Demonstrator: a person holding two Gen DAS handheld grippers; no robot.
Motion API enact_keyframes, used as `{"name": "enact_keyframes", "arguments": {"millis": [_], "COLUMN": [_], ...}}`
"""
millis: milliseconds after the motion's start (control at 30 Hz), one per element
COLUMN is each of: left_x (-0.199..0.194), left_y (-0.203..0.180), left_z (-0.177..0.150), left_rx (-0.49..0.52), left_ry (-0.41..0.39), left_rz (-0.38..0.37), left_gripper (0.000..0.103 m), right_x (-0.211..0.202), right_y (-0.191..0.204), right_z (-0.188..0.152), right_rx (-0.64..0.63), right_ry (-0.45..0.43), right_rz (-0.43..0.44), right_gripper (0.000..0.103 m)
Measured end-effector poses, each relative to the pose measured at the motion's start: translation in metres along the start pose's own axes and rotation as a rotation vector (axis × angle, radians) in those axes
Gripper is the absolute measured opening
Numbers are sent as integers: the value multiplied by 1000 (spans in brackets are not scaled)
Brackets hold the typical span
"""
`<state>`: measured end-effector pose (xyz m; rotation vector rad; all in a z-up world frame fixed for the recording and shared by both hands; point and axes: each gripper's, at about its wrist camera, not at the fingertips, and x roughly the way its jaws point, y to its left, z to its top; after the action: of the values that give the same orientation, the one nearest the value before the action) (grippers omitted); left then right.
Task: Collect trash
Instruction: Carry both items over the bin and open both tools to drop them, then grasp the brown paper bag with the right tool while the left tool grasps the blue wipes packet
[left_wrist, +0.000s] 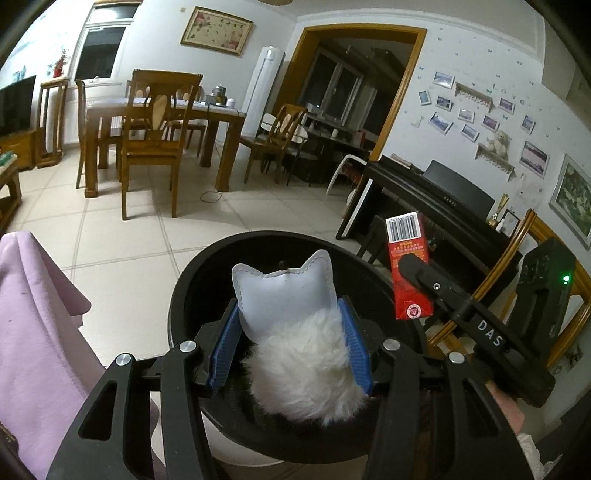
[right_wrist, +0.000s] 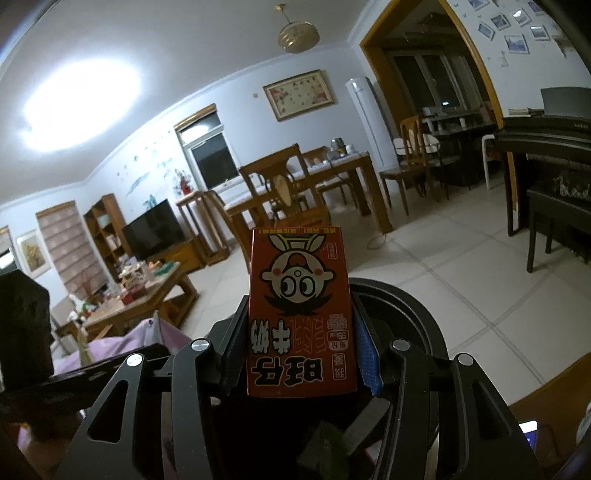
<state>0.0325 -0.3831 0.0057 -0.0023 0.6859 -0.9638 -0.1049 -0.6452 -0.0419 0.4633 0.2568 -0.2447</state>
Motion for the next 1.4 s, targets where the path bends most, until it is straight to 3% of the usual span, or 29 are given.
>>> {"name": "enact_keyframes", "arguments": {"millis": [333,367,433,467,500,967,1200,1400], "left_x": [14,13,9,5,0,-42,-84,-139], "left_y": [-7,-7,-7,-8,-8,-2,28,71], "left_z": [-3,-3,-2,-2,-2,-1,-8,-19], "left_rx": [26,30,39,43,48,75,9,-52], "left_ry": [21,20,6,-13,-39,-98,-130,-165], "left_rz": [9,10,30,47,63,103,150,256], "left_gripper": [53,54,73,90,95,98,98,98], "right_x": [6,4,2,1,-2,-1,5,13], "right_y": [10,11,10,9,11,21,46,93], "right_z": [5,5,5,5,5,2,0,-6], "right_rx": [-1,0,17,27,36,17,-35,-114], "right_ry": [10,11,-11,-19,-23,-15,9,53], "right_rz": [-4,-4,2,11,18,31,71,139], "right_gripper": [52,61,78,83,85,86,86,86]}}
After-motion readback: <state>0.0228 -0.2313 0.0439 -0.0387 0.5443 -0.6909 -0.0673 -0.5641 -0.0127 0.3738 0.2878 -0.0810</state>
